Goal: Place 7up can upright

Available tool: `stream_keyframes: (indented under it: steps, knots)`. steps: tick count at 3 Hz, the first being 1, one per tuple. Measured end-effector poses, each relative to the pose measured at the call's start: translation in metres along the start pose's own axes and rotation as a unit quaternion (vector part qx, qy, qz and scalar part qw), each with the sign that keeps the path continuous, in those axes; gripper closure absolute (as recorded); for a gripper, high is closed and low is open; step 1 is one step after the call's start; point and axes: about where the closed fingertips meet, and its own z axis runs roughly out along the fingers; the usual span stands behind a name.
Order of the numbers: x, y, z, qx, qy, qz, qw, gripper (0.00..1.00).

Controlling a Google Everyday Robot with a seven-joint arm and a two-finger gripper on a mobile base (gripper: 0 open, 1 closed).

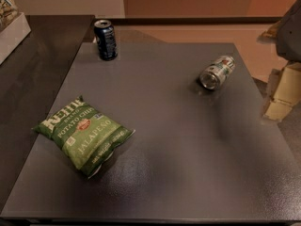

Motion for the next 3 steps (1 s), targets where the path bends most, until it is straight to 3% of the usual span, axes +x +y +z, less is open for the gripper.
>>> stream_keyframes:
  steps: [1,2,3]
  knots:
    - [0.000,0.000,0.000,0.000,0.000,0.000,1.0000,0.00]
    - [-0.007,-0.004,-0.006,0.011,-0.007,-0.020,0.9997,0.00]
    - [-0.019,-0.023,-0.004,0.017,-0.015,-0.051,0.9984,0.00]
